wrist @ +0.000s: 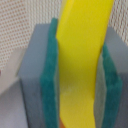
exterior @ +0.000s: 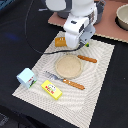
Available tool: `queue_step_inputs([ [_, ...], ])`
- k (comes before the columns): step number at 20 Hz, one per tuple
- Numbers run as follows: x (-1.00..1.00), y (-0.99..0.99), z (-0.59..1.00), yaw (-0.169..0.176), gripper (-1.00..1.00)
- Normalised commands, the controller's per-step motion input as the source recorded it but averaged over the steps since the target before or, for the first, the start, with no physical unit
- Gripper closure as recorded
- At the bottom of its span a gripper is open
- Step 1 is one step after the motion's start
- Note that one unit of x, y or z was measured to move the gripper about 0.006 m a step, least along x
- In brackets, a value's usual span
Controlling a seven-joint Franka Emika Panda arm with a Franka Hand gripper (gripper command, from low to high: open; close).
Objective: Interact with the objects in diverse but meaningful ways.
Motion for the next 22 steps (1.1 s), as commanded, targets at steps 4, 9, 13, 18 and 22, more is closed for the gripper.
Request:
queue_step_inputs([
  [4, 0.56, 0.31, 0.00, -0.057, 1.00],
  [9, 0.55, 0.29, 0.00, -0.062, -1.00],
  [13, 0.45, 0.29, 0.07, -0.042, -1.00],
  [18, 0.21, 0.33, 0.81, -0.026, -1.00],
  [22, 0.01, 0.24, 0.98, -0.021, -1.00],
])
